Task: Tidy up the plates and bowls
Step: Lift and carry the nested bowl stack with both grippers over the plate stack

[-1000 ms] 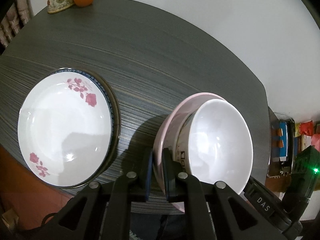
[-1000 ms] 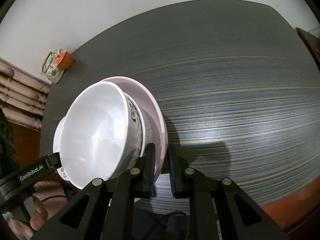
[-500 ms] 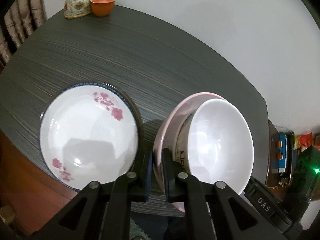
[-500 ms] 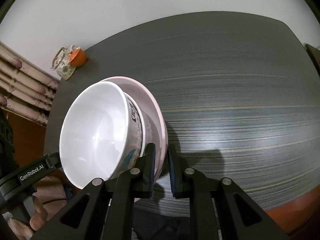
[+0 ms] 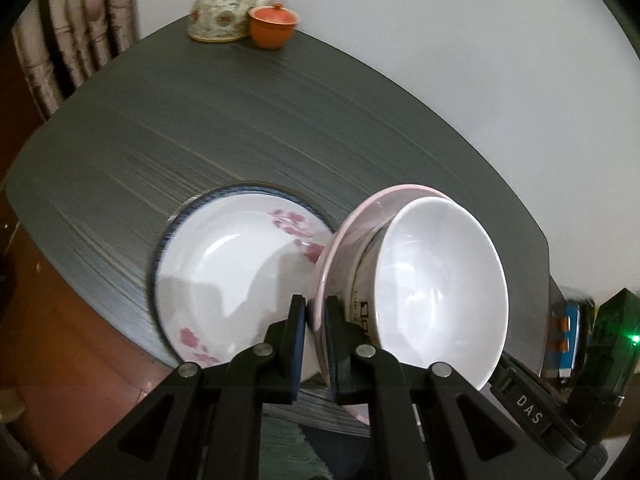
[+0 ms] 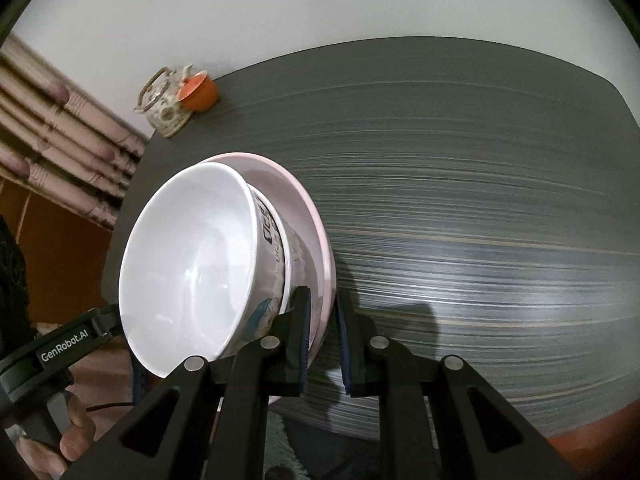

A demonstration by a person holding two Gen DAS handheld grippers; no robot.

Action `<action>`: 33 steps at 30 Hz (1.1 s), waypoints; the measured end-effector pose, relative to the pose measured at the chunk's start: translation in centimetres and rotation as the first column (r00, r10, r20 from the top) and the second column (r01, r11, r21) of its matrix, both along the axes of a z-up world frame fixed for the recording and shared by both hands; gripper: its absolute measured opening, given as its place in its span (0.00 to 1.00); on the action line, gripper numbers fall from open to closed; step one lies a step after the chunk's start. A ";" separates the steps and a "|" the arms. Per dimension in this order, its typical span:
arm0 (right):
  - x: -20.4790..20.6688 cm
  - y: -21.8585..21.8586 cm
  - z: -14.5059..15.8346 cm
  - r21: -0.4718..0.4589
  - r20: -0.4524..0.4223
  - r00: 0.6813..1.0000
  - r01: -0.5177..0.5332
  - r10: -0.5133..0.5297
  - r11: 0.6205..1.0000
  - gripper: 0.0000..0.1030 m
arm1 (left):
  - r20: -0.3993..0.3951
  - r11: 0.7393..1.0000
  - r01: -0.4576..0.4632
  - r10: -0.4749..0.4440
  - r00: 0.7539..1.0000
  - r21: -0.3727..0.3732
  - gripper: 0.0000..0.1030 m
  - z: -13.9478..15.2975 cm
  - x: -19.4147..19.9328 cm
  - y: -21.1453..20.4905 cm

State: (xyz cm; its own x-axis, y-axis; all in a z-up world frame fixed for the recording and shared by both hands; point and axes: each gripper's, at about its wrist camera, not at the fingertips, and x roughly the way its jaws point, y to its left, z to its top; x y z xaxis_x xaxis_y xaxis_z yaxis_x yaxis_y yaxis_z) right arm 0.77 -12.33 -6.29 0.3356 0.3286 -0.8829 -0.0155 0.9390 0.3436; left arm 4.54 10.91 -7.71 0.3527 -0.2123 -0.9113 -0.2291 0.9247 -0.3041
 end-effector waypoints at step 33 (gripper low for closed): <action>0.4 9.1 -2.7 -0.025 -0.059 0.989 -0.137 0.135 0.990 0.15 | -0.047 0.991 -0.132 0.131 0.990 -0.017 0.08 -3.5 -1.4 7.9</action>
